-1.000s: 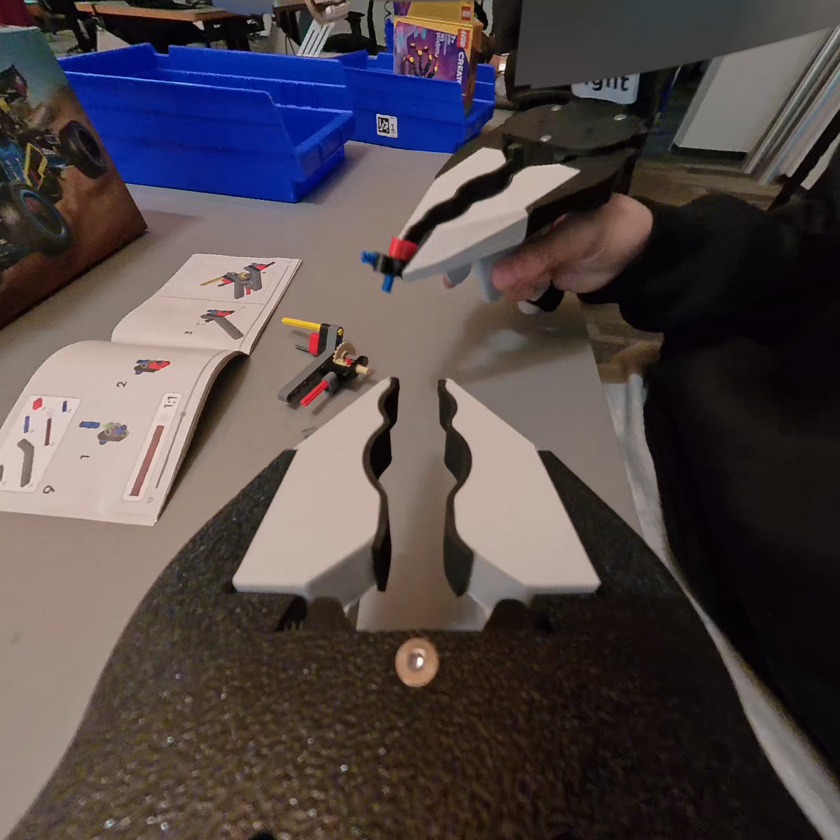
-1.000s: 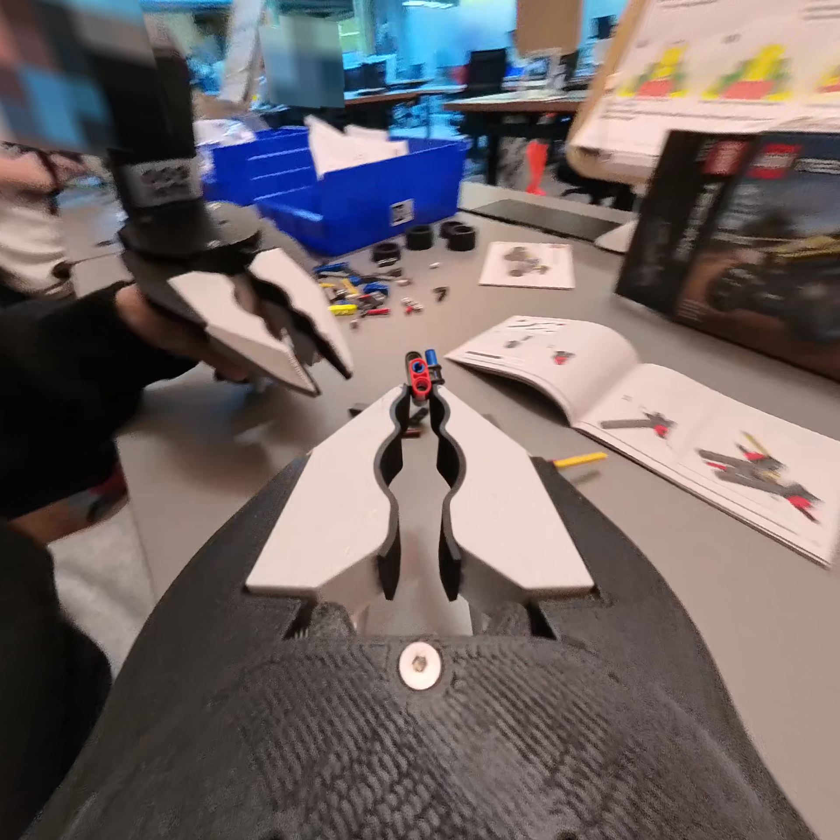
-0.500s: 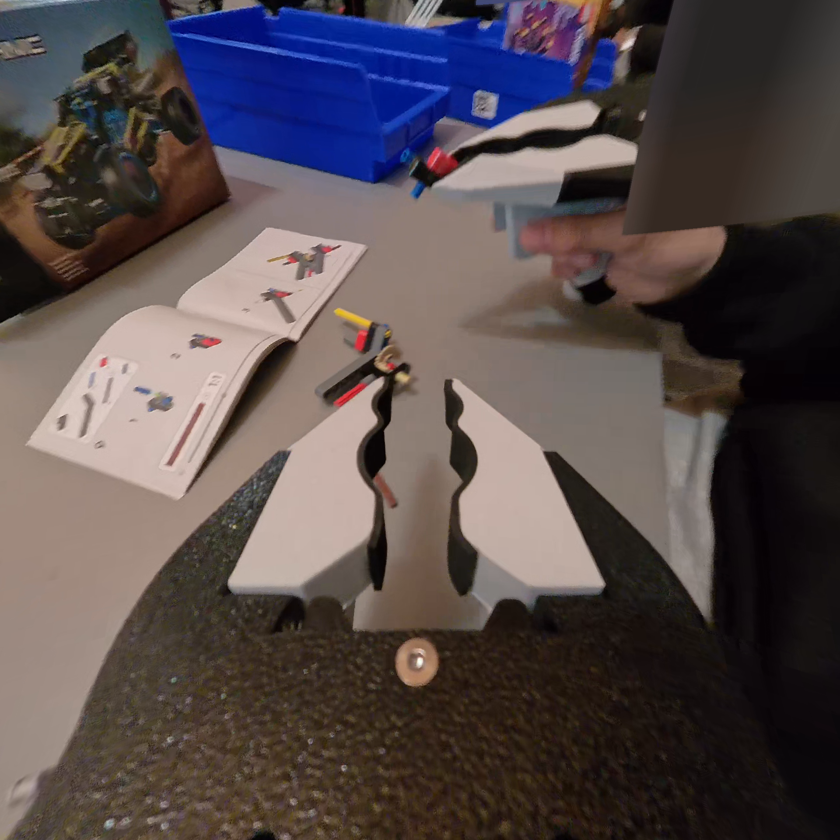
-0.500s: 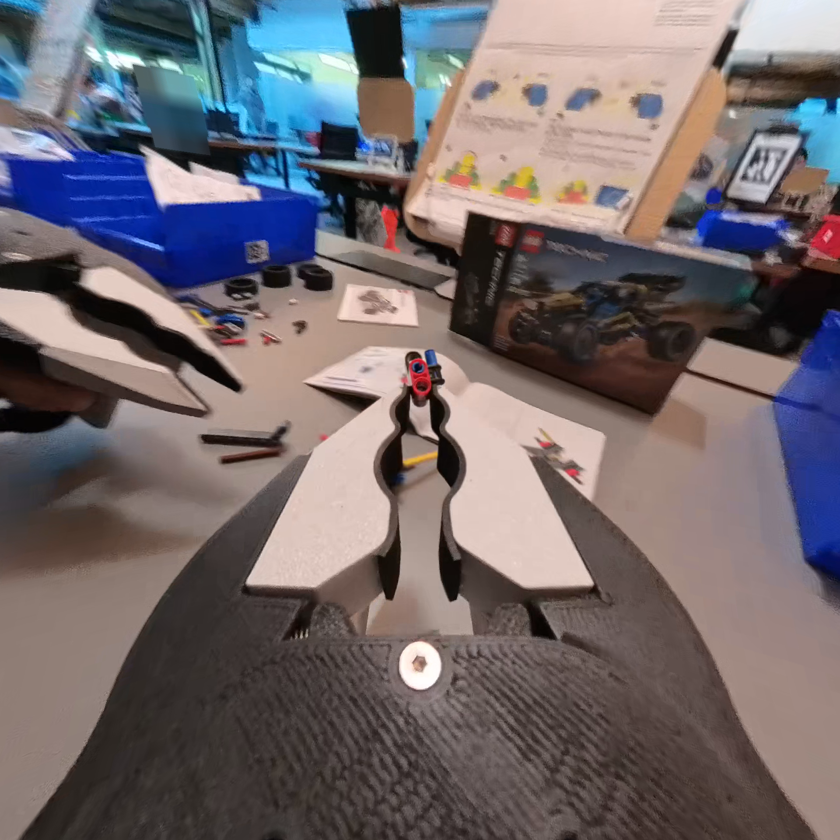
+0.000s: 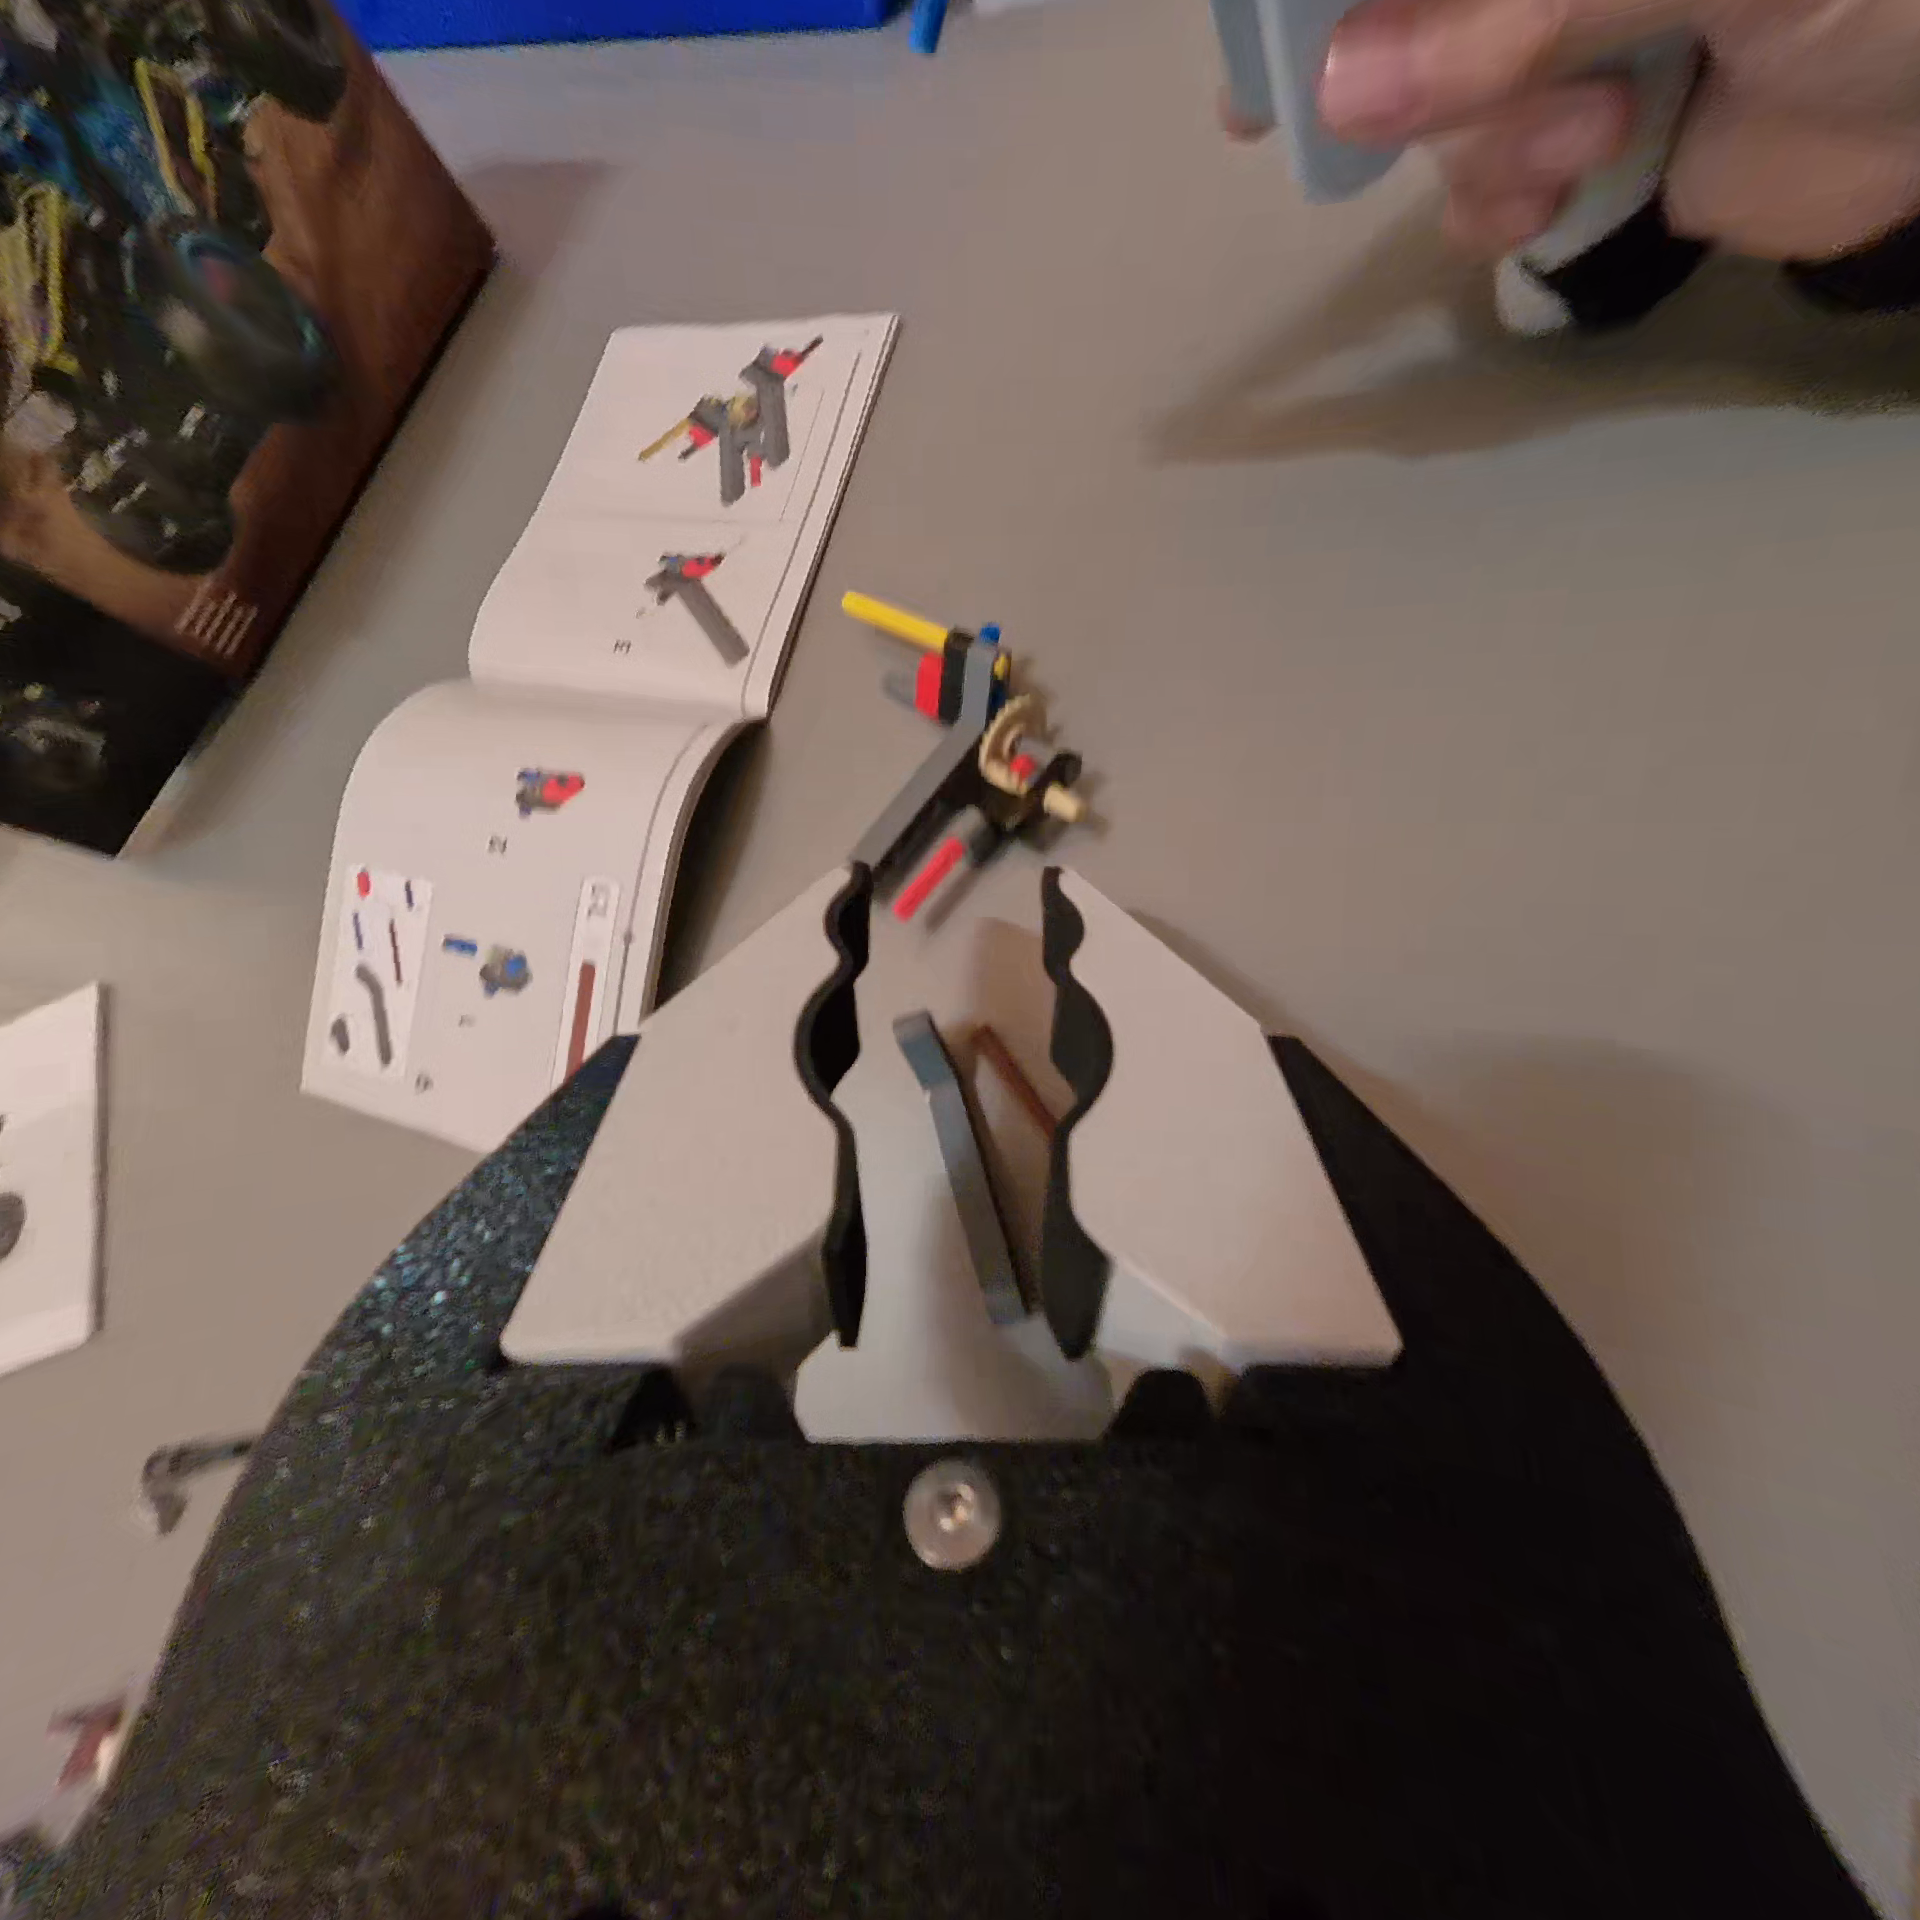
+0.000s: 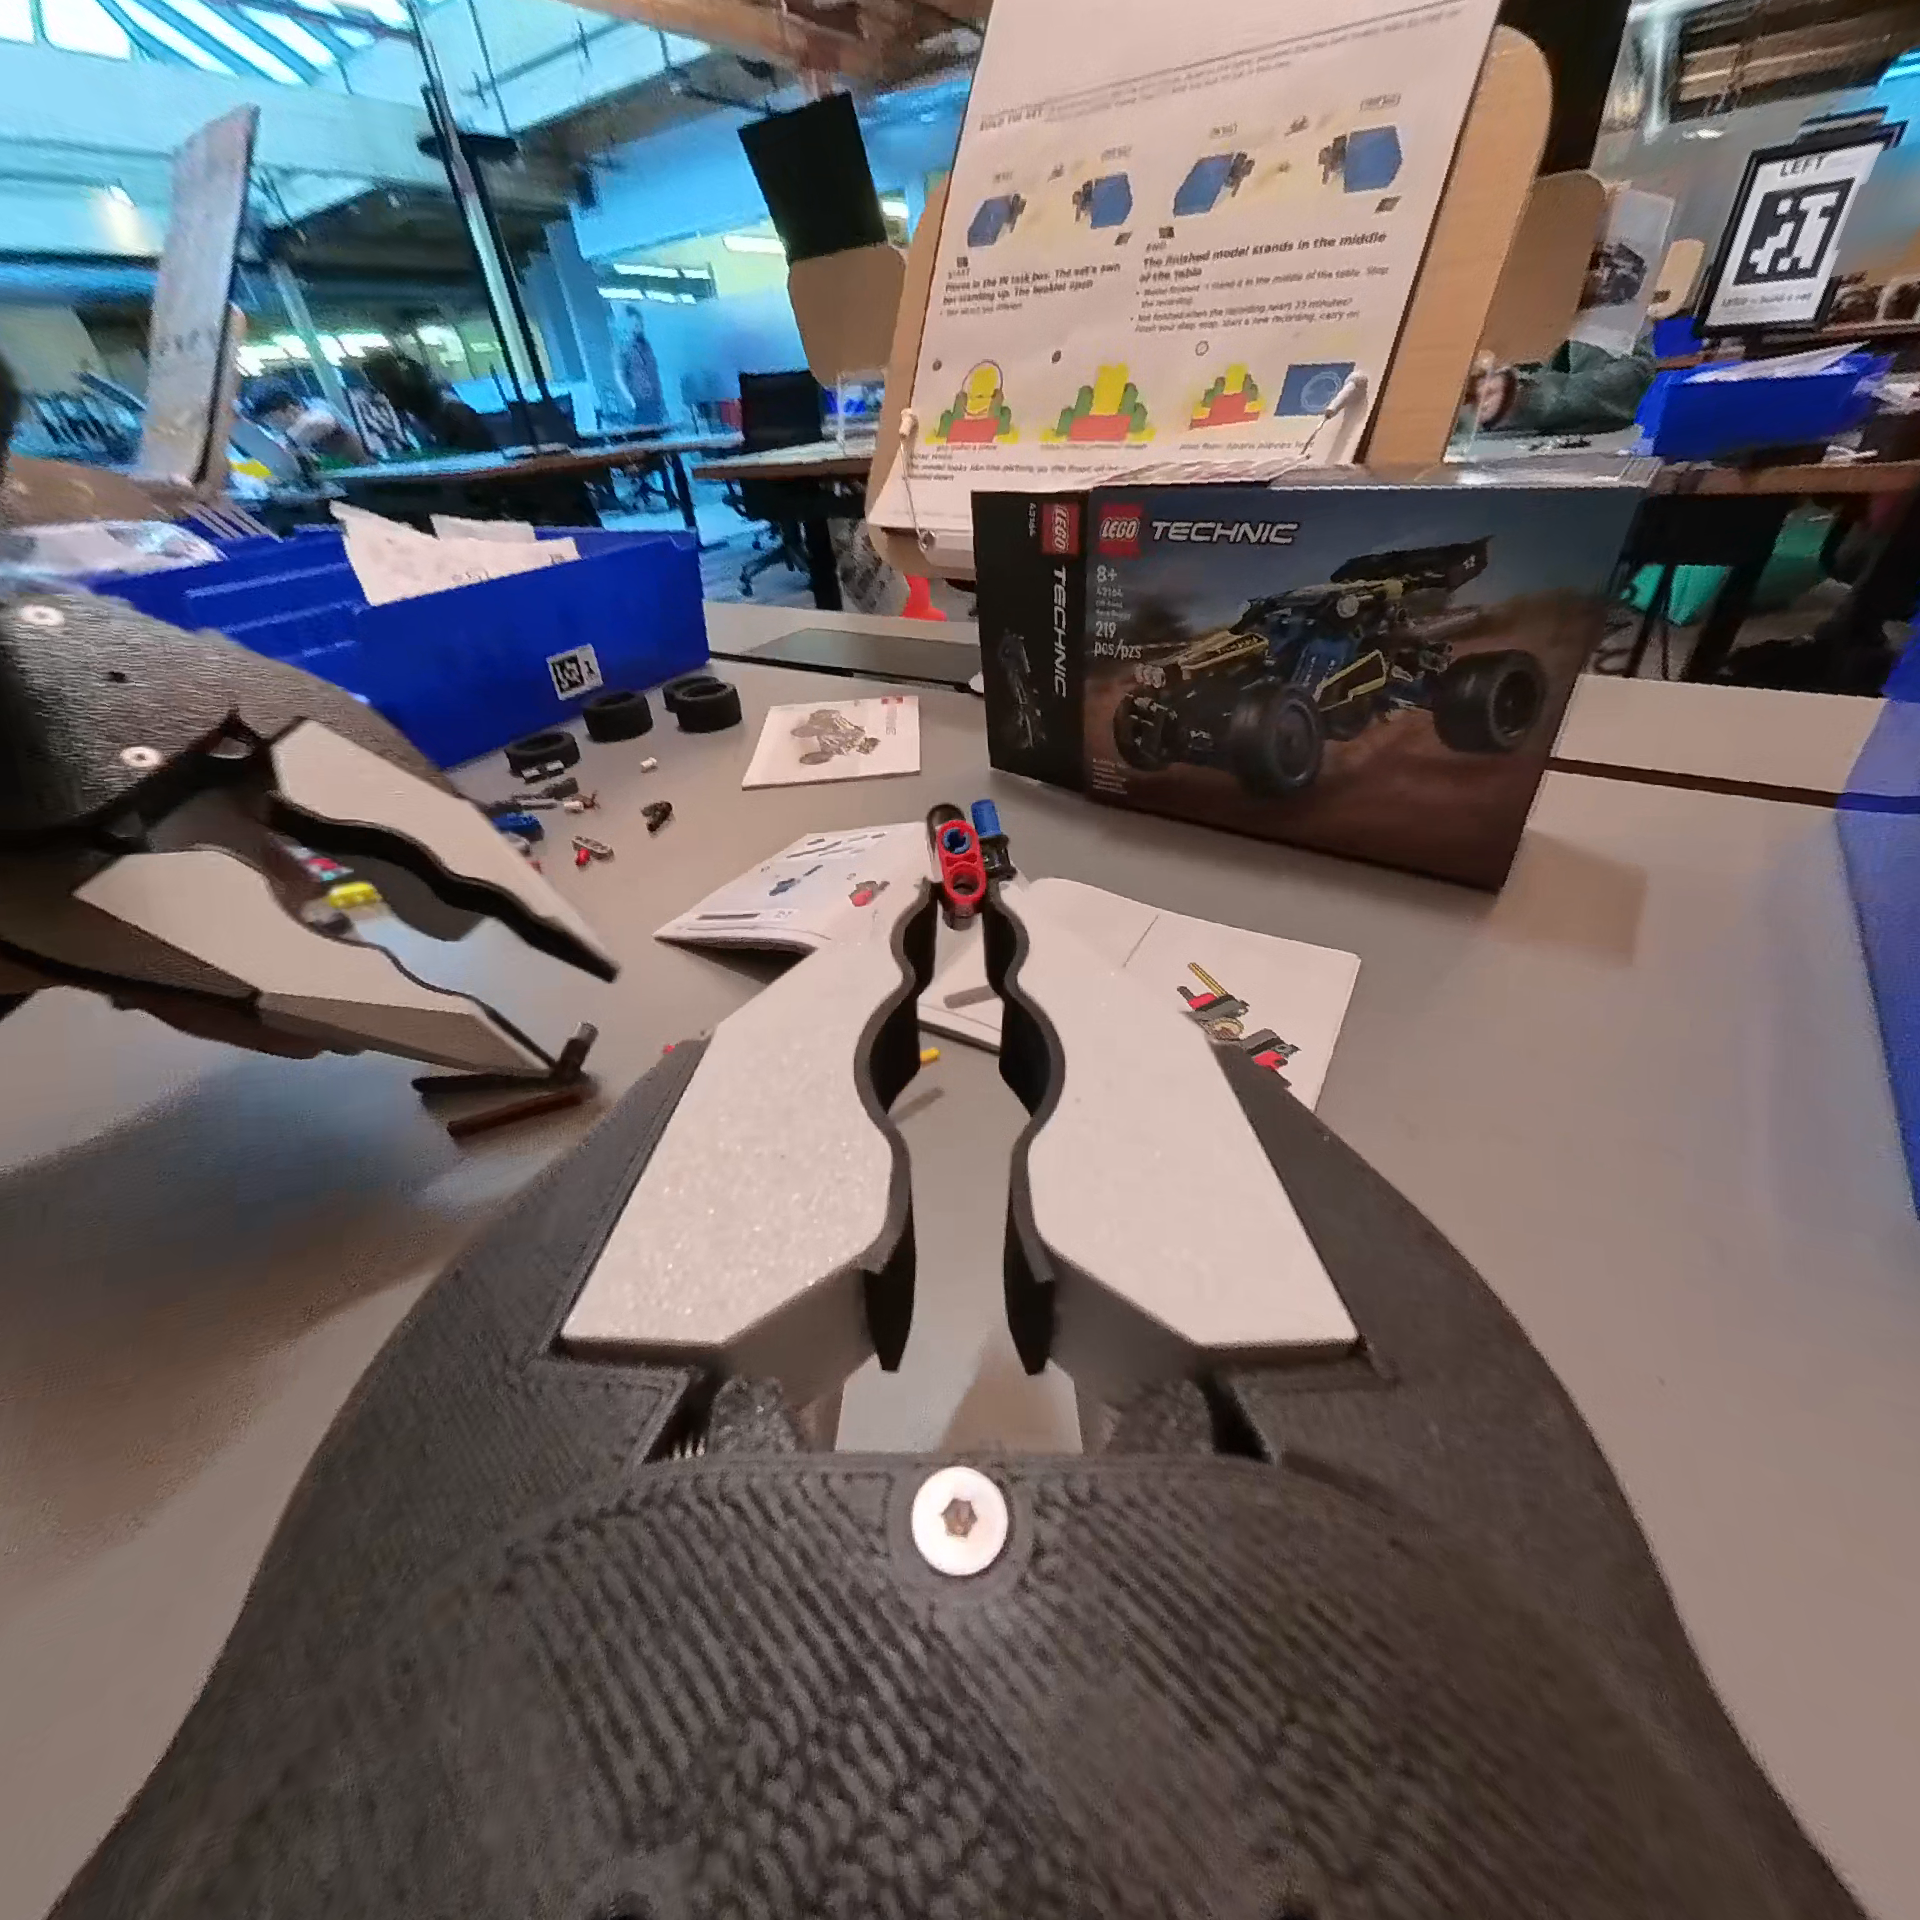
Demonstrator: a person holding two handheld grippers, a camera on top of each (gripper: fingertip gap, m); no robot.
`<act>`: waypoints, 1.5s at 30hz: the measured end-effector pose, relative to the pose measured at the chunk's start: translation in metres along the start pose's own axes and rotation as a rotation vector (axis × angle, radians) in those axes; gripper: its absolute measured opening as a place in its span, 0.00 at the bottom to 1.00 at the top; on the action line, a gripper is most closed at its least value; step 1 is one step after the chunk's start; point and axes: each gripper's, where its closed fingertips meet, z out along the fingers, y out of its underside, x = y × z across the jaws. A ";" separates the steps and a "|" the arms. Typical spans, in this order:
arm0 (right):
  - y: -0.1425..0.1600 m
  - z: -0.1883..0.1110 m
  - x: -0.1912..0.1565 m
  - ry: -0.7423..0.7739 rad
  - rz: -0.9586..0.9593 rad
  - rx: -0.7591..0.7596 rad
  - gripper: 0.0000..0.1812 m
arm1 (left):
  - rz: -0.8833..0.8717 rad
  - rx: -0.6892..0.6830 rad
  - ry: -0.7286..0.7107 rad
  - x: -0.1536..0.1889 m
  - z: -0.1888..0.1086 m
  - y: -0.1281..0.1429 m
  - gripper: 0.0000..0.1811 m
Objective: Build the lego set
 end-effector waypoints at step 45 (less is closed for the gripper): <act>-0.038 -0.011 0.005 0.004 -0.205 0.368 0.03 | -0.157 -0.003 0.092 0.015 0.027 0.006 0.20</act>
